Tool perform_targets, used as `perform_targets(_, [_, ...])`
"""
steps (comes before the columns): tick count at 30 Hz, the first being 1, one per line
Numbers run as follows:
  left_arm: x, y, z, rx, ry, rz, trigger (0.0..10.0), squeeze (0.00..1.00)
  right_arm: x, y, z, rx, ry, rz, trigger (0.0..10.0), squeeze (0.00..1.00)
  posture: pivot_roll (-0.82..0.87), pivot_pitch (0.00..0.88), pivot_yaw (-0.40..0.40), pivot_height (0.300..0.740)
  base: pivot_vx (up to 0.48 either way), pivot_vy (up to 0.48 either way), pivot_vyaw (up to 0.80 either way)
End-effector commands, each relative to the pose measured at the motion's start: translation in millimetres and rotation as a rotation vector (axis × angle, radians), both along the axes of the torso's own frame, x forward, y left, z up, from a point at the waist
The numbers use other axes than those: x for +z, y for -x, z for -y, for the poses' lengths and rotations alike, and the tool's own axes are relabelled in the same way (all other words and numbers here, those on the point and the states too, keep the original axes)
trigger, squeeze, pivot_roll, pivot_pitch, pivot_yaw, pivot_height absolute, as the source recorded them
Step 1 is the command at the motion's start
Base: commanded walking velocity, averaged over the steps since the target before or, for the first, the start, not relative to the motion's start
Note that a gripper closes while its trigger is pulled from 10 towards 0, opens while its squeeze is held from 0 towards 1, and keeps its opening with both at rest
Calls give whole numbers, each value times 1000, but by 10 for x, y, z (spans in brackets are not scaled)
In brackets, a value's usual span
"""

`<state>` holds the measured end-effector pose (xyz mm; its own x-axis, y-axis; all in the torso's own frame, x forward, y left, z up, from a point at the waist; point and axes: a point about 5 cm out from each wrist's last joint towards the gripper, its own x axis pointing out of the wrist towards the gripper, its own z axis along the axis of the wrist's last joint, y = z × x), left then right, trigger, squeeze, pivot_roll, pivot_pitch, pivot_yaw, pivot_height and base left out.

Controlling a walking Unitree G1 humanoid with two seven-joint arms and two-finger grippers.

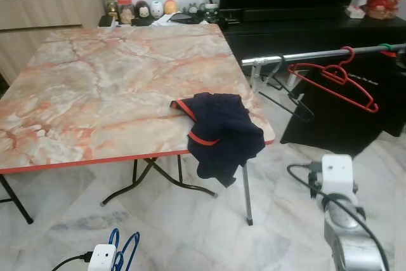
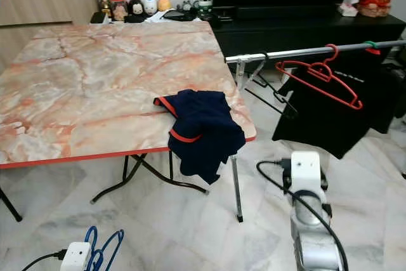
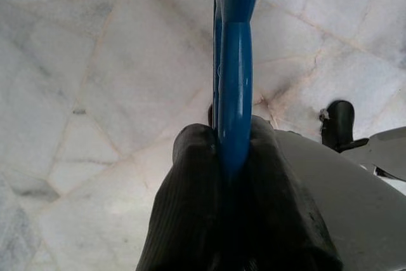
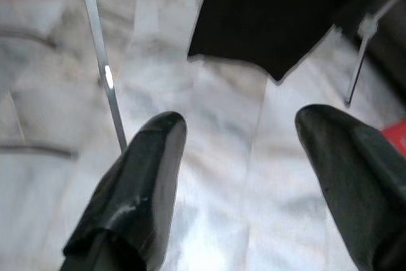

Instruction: Hang hanger

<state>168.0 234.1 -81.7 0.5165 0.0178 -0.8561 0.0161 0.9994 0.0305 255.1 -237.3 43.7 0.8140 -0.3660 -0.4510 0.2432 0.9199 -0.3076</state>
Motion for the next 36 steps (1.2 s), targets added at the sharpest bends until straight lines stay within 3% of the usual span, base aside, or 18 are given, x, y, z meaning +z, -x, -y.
perform_targets(1, [-3,11,-11,-20,-12,-10,10000,0,-191,16,-31,11,-17,-48,10000,0,-101,0,-26,740,0,0,0])
perform_targets(4, [-2,3,-5,-15,-16,-6,10000,0,-573,69,-89,18,-73,-181,10000,0,-91,0,-31,740,0,0,0])
perform_targets(11, [-2,1,-4,-14,-26,-8,10000,0,-841,164,-259,97,-103,-292,10000,0,-90,0,-27,740,0,0,0])
perform_targets(12, [-5,4,0,-14,-28,-8,10000,0,-977,272,-314,136,-134,-358,10000,0,-76,0,-32,740,0,0,0])
perform_targets(14, [-6,5,2,-13,-28,-8,10000,0,-1025,322,-338,153,-153,-385,10000,0,-75,0,-32,740,0,0,0])
perform_targets(16, [-8,9,4,-10,-32,-7,10000,0,-1151,503,-379,183,-179,-455,10000,0,-75,0,-35,740,0,0,0])
perform_targets(25, [-15,16,13,-5,-40,-6,10000,0,-1331,866,-344,128,-222,-529,10000,0,-67,0,-45,740,0,0,0])
perform_targets(36, [-21,18,32,-36,-51,-19,10000,0,-1279,763,-294,103,-238,-497,10000,0,-88,0,-41,740,0,0,0])
